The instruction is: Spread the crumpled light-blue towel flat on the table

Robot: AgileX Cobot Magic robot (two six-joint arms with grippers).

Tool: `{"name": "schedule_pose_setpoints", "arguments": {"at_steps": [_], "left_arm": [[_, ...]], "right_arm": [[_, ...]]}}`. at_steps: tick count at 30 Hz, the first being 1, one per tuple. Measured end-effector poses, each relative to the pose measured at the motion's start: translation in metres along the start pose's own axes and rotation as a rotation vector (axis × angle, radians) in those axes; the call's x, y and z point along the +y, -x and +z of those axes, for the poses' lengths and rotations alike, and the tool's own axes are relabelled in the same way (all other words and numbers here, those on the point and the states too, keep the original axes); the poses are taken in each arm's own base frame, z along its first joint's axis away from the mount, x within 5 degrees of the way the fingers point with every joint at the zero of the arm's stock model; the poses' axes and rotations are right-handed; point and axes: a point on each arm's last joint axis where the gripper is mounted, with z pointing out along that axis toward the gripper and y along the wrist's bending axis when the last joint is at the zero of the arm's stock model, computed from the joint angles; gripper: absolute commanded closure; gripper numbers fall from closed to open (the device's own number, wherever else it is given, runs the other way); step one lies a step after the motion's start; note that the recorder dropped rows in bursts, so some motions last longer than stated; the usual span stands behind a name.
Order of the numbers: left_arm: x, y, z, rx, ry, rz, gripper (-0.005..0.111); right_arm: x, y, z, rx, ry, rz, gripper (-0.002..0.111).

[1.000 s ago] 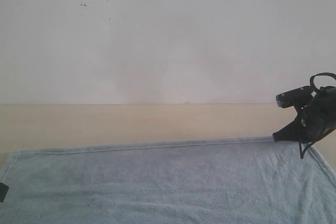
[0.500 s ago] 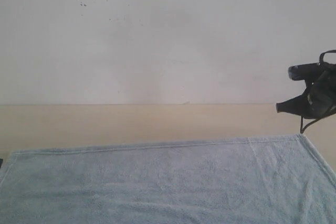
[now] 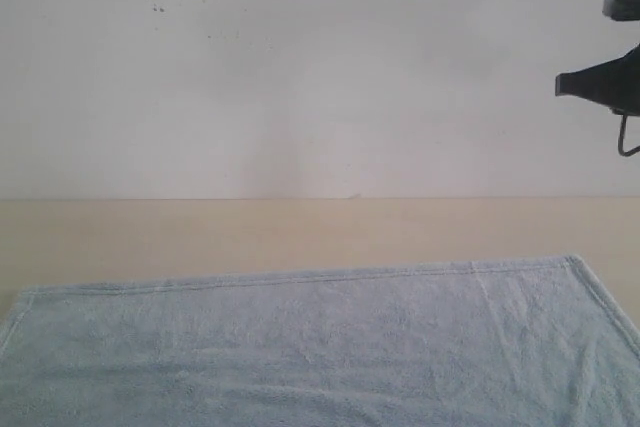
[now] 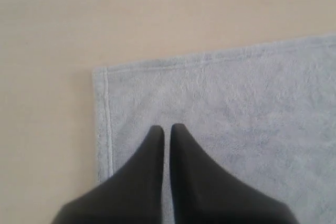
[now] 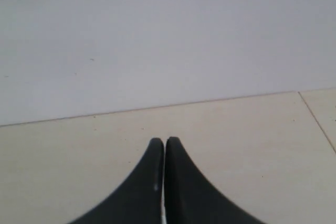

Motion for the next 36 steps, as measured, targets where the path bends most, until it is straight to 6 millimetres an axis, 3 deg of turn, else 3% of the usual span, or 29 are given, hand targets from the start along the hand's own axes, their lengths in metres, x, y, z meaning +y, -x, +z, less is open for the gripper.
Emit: {"name": "schedule_pose_setpoints", "arguments": {"at_steps": [4, 9, 17, 25, 33, 36], "left_arm": [[-0.001, 0.003, -0.022, -0.086, -0.012, -0.023, 0.103], [0.0, -0.002, -0.052, -0.192, -0.013, -0.023, 0.103], [0.0, -0.046, -0.084, -0.308, -0.017, -0.036, 0.103], [-0.001, -0.085, -0.115, -0.421, -0.046, -0.083, 0.103], [-0.001, -0.102, -0.135, -0.511, -0.055, -0.085, 0.103], [-0.001, -0.1, -0.136, -0.529, -0.057, -0.087, 0.103]], "right_arm": [[-0.002, 0.002, -0.042, -0.096, 0.064, 0.006, 0.108], [-0.001, -0.019, -0.085, -0.202, 0.171, 0.026, 0.108], [0.002, -0.07, -0.149, -0.384, 0.369, 0.076, 0.108], [-0.005, -0.108, -0.212, -0.529, 0.467, 0.146, 0.108], [-0.012, -0.159, -0.24, -0.534, 0.504, 0.225, 0.108], [-0.01, -0.168, -0.251, -0.579, 0.553, 0.217, 0.108]]}}
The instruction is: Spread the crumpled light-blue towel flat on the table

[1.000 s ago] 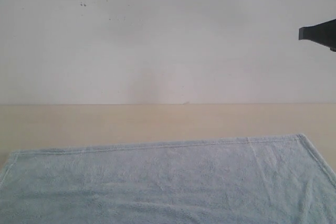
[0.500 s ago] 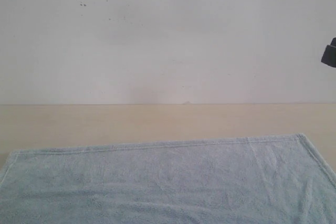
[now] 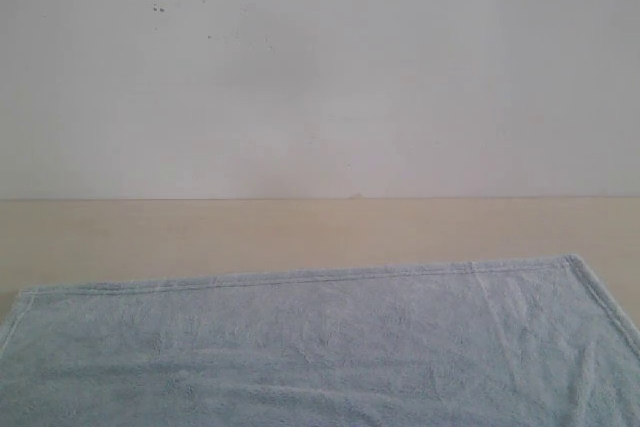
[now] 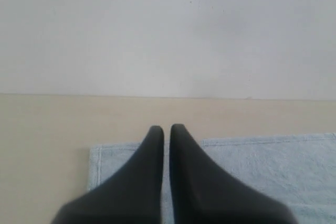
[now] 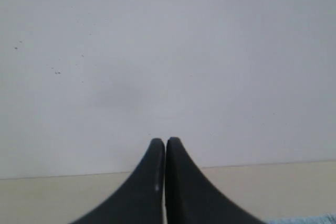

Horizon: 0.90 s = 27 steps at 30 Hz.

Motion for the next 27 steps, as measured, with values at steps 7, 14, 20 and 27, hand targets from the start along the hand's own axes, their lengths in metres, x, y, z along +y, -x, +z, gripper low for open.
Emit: {"name": "schedule_pose_setpoints", "arguments": {"at_steps": [7, 14, 20, 27], "left_arm": [[-0.0002, 0.0023, 0.0, -0.026, -0.002, 0.0, 0.103], [-0.0002, 0.0023, 0.0, -0.026, -0.002, 0.0, 0.103], [-0.0002, 0.0023, 0.0, -0.026, -0.002, 0.0, 0.103], [0.0001, 0.0007, 0.0013, -0.026, -0.001, 0.0, 0.103]], "right_arm": [[0.0079, 0.0054, -0.0088, -0.061, 0.061, 0.043, 0.108], [0.008, 0.0054, -0.0088, -0.06, 0.062, 0.055, 0.108], [0.008, 0.0054, -0.0088, -0.06, 0.062, 0.055, 0.108], [0.008, 0.0054, -0.0088, -0.06, 0.062, 0.059, 0.108]]}}
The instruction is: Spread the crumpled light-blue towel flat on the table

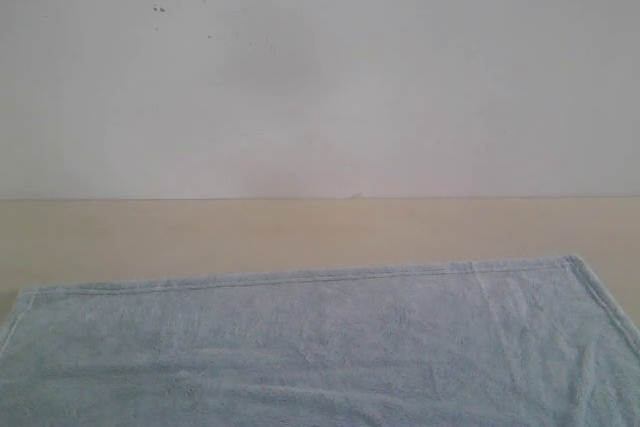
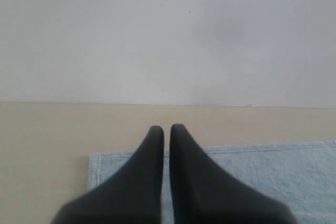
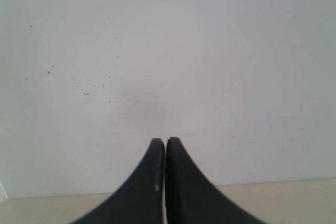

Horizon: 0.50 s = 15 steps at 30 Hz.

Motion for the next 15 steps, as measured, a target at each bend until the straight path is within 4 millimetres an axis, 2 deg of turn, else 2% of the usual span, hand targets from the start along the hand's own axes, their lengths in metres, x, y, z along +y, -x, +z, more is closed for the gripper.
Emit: {"name": "schedule_pose_setpoints", "arguments": {"at_steps": [7, 15], "left_arm": [[-0.002, -0.01, 0.014, -0.143, -0.055, -0.123, 0.103], [0.0, 0.003, 0.012, -0.34, -0.062, -0.164, 0.103]], "right_arm": [[0.0, 0.0, 0.0, 0.0, 0.0, 0.0, 0.108], [0.0, 0.0, 0.0, 0.0, 0.0, 0.0, 0.108]]}}
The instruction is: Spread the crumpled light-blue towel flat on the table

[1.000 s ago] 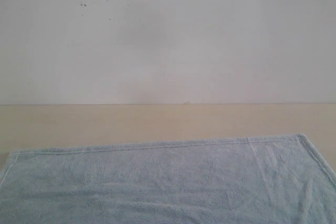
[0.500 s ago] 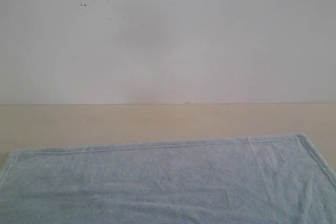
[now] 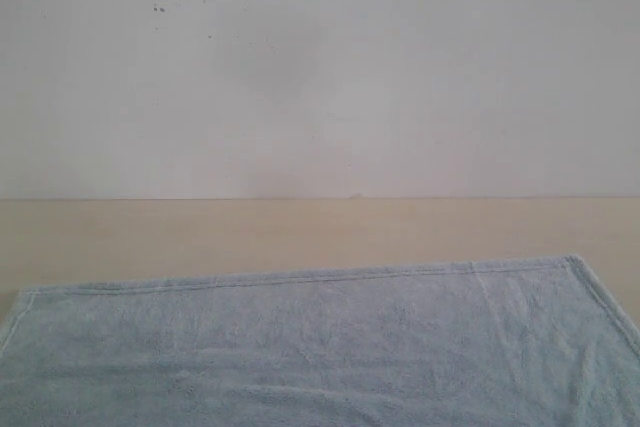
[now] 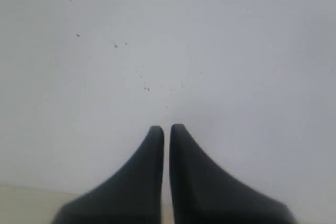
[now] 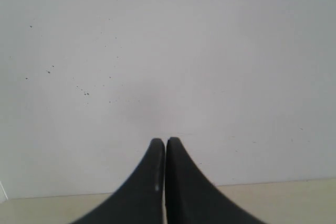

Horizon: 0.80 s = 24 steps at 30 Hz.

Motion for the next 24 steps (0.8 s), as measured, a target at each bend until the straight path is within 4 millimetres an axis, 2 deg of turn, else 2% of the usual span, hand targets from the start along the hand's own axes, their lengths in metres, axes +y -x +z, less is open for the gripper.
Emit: {"name": "schedule_pose_setpoints", "arguments": {"at_steps": [14, 24], "left_arm": [[0.012, -0.044, 0.003, 0.124, 0.036, 0.0, 0.103], [0.016, -0.058, 0.003, 0.164, 0.047, 0.003, 0.103]], "right_arm": [[0.0, 0.0, 0.0, 0.0, 0.0, 0.0, 0.108], [0.006, 0.008, -0.009, -0.061, 0.019, -0.023, 0.108]]}}
